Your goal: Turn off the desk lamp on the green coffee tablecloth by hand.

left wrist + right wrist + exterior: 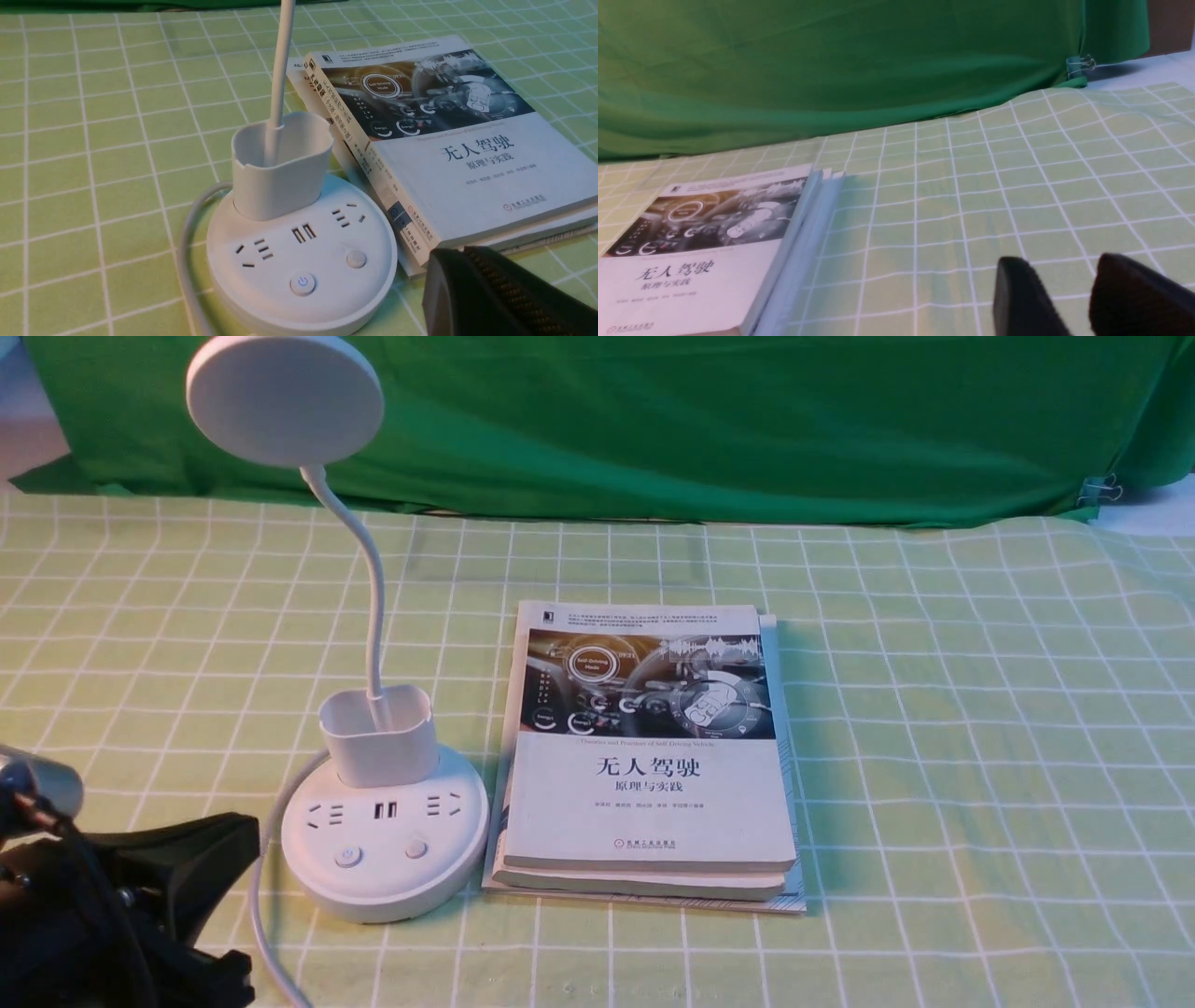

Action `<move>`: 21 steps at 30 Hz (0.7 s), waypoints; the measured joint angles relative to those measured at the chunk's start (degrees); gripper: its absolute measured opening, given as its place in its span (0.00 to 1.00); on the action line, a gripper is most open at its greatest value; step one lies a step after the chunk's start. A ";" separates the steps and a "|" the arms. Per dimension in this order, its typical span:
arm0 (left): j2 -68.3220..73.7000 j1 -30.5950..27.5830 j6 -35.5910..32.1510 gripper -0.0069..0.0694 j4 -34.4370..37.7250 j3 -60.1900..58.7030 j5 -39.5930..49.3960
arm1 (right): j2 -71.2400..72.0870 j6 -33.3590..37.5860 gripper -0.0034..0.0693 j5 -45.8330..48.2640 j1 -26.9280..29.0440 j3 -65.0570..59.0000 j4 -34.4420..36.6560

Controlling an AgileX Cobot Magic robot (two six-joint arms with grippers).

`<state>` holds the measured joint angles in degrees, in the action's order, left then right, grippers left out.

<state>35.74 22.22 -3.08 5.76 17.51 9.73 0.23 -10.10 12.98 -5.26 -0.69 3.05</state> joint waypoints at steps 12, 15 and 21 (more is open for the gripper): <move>-6.98 -3.61 0.00 0.09 -6.99 -4.81 -8.82 | 0.00 0.00 0.38 0.02 0.00 0.00 0.00; -13.72 -8.72 0.00 0.09 -5.76 -7.51 -10.36 | 0.00 0.00 0.38 0.02 0.00 0.00 0.00; -28.43 -21.91 0.00 0.09 -1.75 -15.97 -10.08 | 0.00 0.00 0.38 0.02 0.00 0.00 0.00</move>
<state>7.31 0.30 -3.08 4.01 1.54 -0.34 0.23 -10.10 12.99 -5.26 -0.69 3.05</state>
